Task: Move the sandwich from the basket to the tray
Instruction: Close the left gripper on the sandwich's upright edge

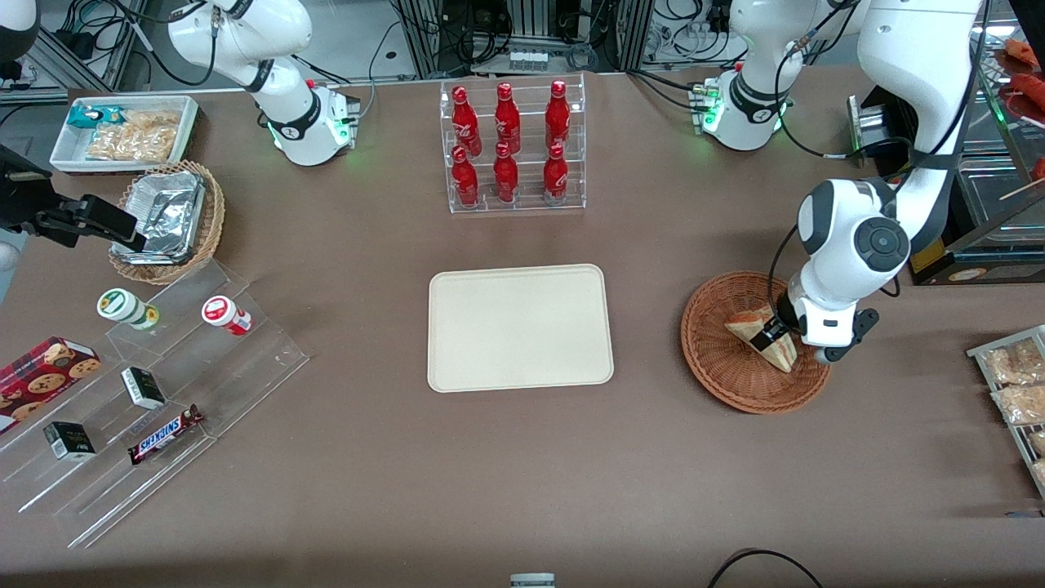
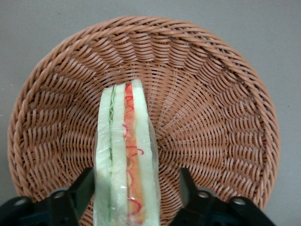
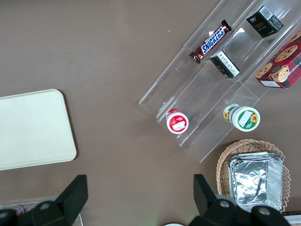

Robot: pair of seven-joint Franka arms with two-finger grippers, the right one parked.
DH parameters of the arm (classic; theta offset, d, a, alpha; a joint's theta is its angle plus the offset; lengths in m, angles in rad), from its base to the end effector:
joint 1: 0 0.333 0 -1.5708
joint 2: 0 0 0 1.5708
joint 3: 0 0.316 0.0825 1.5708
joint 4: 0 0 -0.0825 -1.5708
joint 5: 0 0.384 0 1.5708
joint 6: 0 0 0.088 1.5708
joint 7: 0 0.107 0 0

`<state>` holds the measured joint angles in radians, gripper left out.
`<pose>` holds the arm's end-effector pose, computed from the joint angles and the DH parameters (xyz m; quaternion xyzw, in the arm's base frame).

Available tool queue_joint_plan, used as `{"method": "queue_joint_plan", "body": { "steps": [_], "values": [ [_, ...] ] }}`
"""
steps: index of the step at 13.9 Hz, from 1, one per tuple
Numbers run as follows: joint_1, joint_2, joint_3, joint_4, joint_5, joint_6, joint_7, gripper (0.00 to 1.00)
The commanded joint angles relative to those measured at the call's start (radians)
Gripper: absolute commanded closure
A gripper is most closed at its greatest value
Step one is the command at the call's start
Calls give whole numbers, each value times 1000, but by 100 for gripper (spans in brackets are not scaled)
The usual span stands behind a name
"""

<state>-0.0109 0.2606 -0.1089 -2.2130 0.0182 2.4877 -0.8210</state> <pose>0.5494 -0.0662 0.2618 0.9409 0.3385 0.0032 0.0111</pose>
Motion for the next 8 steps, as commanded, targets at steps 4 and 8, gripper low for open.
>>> {"method": "queue_joint_plan", "body": {
  "steps": [4, 8],
  "values": [
    [-6, -1, 0, 19, -6, 0, -7, 91],
    [-8, -89, 0, 122, -1, -250, 8, 93]
  ]
}}
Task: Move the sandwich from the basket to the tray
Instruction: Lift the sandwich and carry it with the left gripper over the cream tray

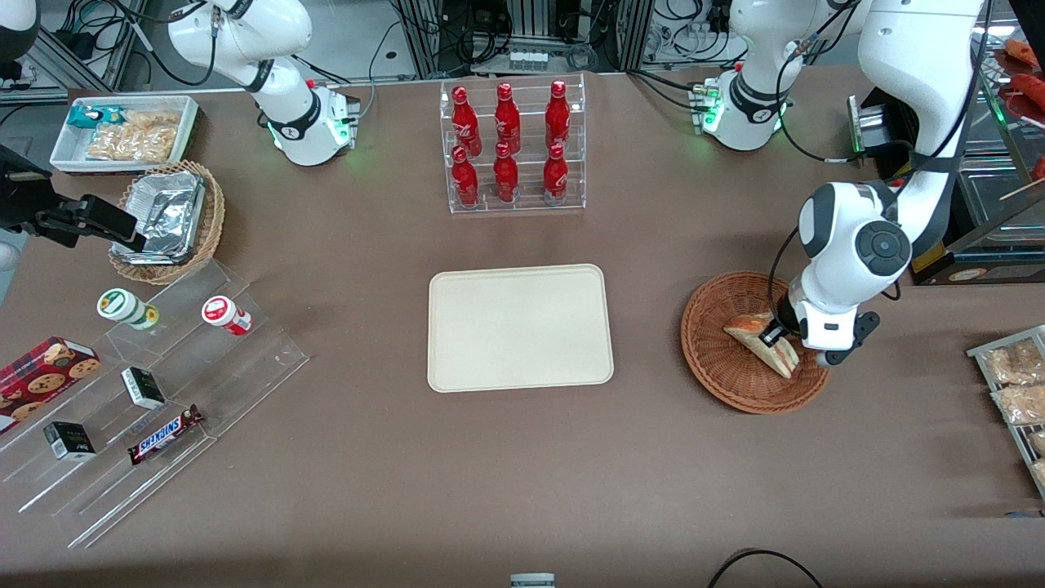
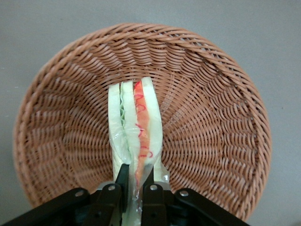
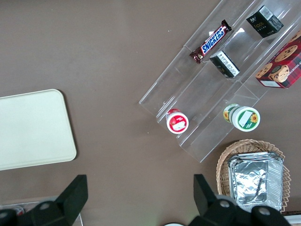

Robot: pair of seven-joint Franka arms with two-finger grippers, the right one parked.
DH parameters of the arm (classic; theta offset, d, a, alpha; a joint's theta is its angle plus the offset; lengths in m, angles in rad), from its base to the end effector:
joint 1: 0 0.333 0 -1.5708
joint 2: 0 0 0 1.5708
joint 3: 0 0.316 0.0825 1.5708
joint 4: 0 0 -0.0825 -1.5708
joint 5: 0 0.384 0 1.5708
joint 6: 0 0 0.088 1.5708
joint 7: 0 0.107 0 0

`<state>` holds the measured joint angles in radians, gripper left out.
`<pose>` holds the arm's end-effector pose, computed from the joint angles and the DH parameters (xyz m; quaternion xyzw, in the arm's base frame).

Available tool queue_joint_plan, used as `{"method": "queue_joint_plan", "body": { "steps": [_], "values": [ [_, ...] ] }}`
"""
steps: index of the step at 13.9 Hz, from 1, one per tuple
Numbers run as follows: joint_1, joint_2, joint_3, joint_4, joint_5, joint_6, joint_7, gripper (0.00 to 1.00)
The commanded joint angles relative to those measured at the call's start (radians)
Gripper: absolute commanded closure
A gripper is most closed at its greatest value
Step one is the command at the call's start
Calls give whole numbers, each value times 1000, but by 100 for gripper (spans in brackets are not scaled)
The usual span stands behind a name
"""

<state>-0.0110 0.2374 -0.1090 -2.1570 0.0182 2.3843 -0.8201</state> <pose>0.5590 -0.0667 0.2880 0.9411 0.3381 -0.0068 0.0039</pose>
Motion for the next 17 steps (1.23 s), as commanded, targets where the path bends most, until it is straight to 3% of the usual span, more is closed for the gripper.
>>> {"method": "queue_joint_plan", "body": {
  "steps": [1, 4, 6, 14, 17],
  "values": [
    [-9, -78, -4, 127, 0, -242, 9, 93],
    [-20, -50, -87, 351, 0, -477, 15, 93],
    [-46, -21, -147, 442, -1, -533, 3, 93],
    [-343, 197, -169, 608, 3, -516, -1, 91],
    [-406, 261, -173, 625, 6, -443, 15, 91]
  ]
}}
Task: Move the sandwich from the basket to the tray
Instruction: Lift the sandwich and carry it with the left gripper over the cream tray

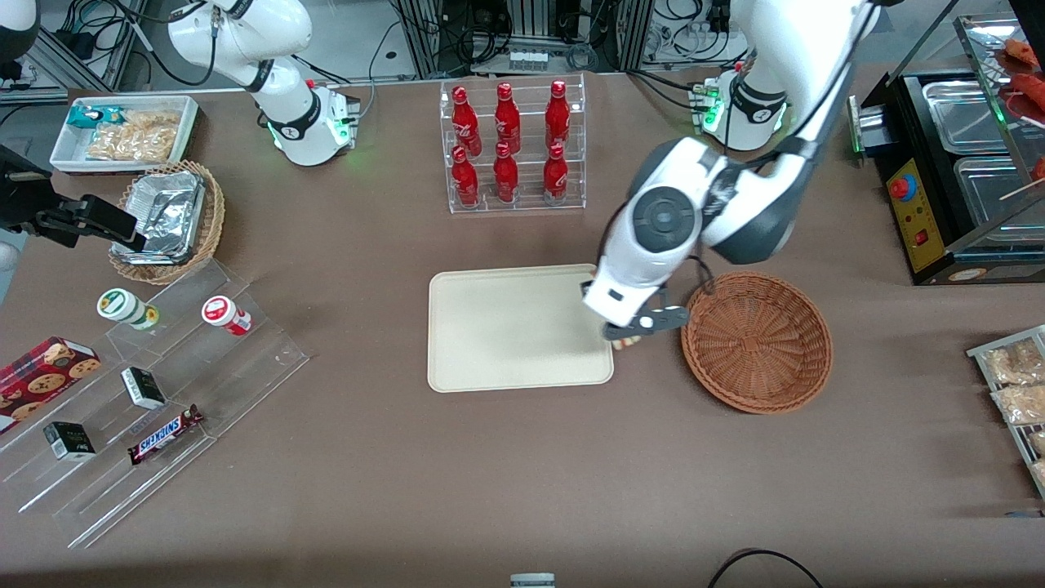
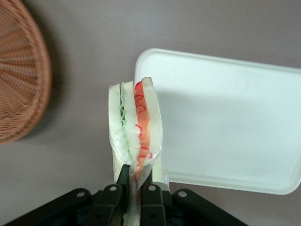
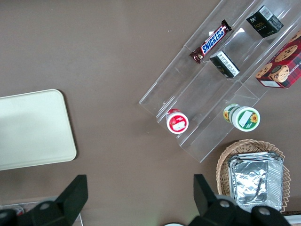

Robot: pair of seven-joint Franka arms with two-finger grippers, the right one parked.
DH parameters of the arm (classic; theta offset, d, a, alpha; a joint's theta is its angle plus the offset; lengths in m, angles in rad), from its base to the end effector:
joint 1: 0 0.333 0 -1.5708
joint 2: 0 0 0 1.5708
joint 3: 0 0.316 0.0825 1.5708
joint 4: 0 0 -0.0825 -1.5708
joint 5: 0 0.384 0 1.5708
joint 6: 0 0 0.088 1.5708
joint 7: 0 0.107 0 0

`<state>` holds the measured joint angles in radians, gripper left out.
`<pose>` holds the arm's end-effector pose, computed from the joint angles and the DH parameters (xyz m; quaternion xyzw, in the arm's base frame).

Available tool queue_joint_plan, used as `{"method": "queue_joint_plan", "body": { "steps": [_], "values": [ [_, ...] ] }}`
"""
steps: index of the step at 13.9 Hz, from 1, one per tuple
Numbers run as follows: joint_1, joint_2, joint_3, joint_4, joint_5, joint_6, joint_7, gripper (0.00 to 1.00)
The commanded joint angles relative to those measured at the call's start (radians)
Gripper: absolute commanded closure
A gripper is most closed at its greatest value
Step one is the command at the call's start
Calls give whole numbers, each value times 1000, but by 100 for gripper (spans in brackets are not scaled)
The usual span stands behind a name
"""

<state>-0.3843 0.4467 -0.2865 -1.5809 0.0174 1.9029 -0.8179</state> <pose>0.5363 -0.3938 0.3801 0.9939 0.0800 -0.0756 0.0034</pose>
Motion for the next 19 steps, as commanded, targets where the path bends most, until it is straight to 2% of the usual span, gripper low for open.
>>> {"method": "queue_joint_plan", "body": {
  "steps": [1, 6, 9, 12, 17, 18, 19],
  "values": [
    [-69, 78, 6, 51, 9, 88, 11, 91],
    [-180, 158, 6, 70, 19, 168, 26, 91],
    [-211, 194, 6, 70, 35, 197, 43, 90],
    [-225, 248, 4, 70, 111, 292, 46, 90],
    [-234, 297, 6, 65, 115, 370, 45, 88],
    [-232, 305, 6, 61, 113, 408, 34, 74],
    [-232, 305, 6, 62, 105, 415, 31, 47]
  ]
}}
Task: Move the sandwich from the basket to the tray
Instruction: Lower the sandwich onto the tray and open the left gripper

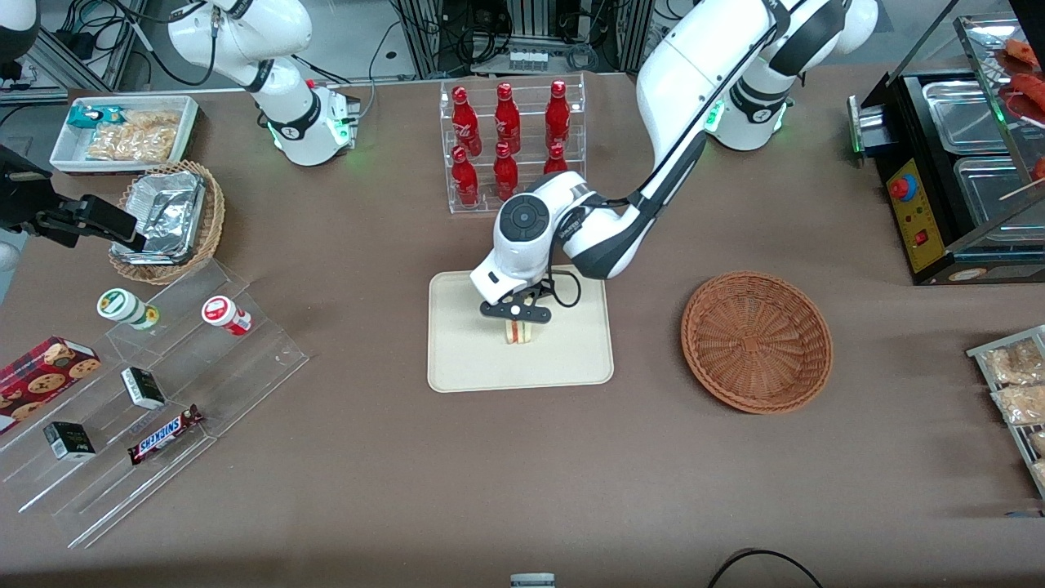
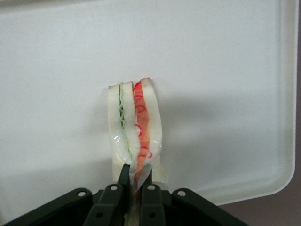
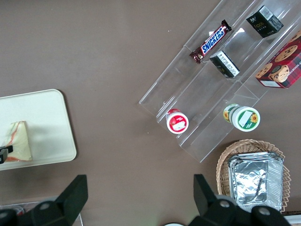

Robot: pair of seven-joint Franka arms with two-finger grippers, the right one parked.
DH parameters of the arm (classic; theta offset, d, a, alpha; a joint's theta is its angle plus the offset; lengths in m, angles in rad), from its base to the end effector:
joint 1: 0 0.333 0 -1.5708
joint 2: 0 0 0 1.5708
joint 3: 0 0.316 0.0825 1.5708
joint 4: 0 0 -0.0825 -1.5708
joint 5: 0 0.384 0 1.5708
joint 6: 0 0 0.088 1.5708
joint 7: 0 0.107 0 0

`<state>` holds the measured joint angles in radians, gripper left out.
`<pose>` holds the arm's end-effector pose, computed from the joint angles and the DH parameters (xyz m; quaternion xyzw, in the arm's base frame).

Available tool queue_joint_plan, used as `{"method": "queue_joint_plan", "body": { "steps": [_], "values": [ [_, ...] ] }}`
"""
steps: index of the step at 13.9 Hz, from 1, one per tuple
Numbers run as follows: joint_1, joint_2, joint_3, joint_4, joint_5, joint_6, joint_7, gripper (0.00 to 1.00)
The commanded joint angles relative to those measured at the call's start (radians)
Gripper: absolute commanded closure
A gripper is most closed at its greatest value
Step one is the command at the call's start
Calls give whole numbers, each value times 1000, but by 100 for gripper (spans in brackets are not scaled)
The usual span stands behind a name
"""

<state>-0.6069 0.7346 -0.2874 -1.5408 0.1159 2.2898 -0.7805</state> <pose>0.4718 -0.5320 0.2368 0.9969 -0.0566 -0.0222 0.0507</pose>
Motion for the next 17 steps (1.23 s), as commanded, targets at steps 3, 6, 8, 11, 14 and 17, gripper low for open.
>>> {"method": "queue_joint_plan", "body": {
  "steps": [3, 6, 8, 11, 14, 17],
  "values": [
    [-5, -17, 11, 16, 8, 5, -9, 1],
    [6, -122, 14, 10, 7, -137, -58, 0],
    [57, -220, 14, -13, 5, -226, -112, 0],
    [136, -354, 14, -39, 4, -349, -138, 0],
    [241, -469, 14, -39, 5, -507, -122, 0],
    [372, -567, 14, -39, 5, -640, -33, 0]
  ]
}}
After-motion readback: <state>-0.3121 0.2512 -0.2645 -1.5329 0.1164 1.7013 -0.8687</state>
